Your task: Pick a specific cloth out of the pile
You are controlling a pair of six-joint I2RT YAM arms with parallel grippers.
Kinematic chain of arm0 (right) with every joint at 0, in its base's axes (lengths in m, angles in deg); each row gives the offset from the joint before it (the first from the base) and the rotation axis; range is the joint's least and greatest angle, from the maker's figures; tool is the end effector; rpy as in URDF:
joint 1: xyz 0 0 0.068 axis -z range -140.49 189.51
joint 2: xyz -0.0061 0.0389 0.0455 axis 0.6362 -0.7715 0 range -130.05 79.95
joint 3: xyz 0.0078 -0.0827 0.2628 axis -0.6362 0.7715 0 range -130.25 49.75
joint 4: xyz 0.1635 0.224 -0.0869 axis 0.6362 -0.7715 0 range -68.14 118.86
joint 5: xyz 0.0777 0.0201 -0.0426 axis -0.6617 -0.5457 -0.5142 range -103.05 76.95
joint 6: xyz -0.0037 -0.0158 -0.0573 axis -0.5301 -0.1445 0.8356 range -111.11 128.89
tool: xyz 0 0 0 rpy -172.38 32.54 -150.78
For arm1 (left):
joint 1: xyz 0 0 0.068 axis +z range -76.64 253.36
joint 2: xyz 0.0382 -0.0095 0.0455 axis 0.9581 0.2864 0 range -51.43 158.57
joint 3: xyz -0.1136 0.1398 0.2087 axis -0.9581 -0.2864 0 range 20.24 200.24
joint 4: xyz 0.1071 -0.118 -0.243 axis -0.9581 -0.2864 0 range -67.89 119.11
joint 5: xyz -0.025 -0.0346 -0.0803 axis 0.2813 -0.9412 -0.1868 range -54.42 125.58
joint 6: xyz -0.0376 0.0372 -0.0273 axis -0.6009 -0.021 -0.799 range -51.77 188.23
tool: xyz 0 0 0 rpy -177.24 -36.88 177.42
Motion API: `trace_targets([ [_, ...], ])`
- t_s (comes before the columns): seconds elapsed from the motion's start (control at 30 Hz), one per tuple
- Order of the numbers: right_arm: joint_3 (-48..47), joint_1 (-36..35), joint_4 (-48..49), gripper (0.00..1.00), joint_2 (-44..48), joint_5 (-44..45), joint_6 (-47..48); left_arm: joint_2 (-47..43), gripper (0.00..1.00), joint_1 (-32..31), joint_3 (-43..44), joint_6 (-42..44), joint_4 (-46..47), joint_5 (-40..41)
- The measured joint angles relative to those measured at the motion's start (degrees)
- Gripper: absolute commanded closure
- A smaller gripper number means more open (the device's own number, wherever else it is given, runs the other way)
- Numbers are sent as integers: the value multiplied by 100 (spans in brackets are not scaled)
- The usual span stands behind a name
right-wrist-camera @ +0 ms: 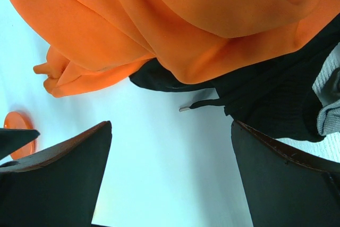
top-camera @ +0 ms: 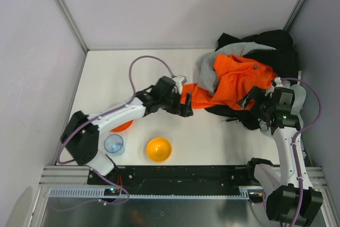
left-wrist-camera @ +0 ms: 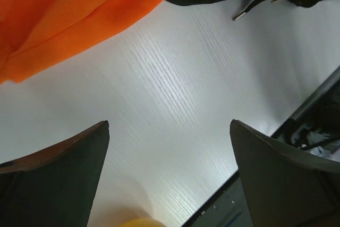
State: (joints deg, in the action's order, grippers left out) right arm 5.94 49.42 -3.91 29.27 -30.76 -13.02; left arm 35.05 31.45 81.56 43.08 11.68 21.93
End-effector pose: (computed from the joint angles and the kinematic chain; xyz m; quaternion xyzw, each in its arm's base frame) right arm 0.2199 -0.0249 0.2728 0.1821 0.8779 0.1825 0.4035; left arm 0.2645 -0.2511 0.2383 0.1797 0.8924 -0.3113 0.2727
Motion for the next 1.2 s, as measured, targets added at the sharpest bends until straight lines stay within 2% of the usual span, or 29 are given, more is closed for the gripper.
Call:
trace_targets([
  [0.17,57,7,-4,3,0,11,13,892,0,-914,866,168,-455,1082],
  [0.33,63,-26,22,4,-109,66,17,1445,0,-1414,1333,170,-719,1720],
  [0.57,63,-595,302,9,-575,450,-13,1816,0,-1545,1843,44,-841,1825],
  [0.73,-31,-1110,555,17,-1276,918,-37,1928,0,-1541,2090,-90,-822,1725],
  [0.8,-127,-1259,636,25,-1600,1091,-33,1954,0,-1541,2127,-153,-756,1633],
  [0.97,-566,-1491,807,70,-2339,1484,48,2020,0,-1541,2133,-304,-573,1338],
  [1.1,-1097,-1504,813,91,-2739,1768,155,2116,0,-1541,2133,-407,-348,1143],
  [1.2,-1582,-1460,717,99,-3008,1838,258,2190,0,-1541,2133,-490,-184,1010],
])
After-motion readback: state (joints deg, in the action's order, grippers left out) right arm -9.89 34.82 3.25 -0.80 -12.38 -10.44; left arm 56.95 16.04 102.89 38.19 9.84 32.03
